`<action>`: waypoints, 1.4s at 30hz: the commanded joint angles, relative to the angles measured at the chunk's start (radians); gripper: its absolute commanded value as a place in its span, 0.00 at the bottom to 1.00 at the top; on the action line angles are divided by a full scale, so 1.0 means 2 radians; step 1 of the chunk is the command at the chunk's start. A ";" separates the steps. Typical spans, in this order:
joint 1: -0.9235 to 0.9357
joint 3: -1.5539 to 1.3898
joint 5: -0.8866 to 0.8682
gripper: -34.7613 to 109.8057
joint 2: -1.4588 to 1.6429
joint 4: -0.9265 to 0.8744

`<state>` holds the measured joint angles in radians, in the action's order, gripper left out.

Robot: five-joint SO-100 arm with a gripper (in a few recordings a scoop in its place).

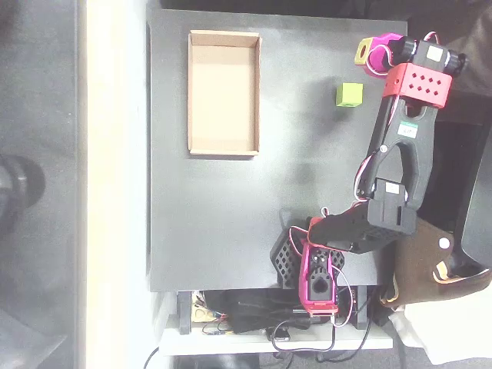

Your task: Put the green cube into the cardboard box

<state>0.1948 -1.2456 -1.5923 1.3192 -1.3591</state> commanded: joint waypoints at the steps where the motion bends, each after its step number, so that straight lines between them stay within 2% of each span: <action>1: 0.002 0.000 -0.053 0.44 0.006 -0.005; 15: -0.009 -0.092 -0.054 0.44 -0.001 0.002; 38: -0.009 -0.085 -0.054 0.44 -0.074 0.004; 42: -0.009 -0.085 -0.054 0.44 -0.074 0.036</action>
<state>0.1718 -1.4343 -1.5923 1.1597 -1.3162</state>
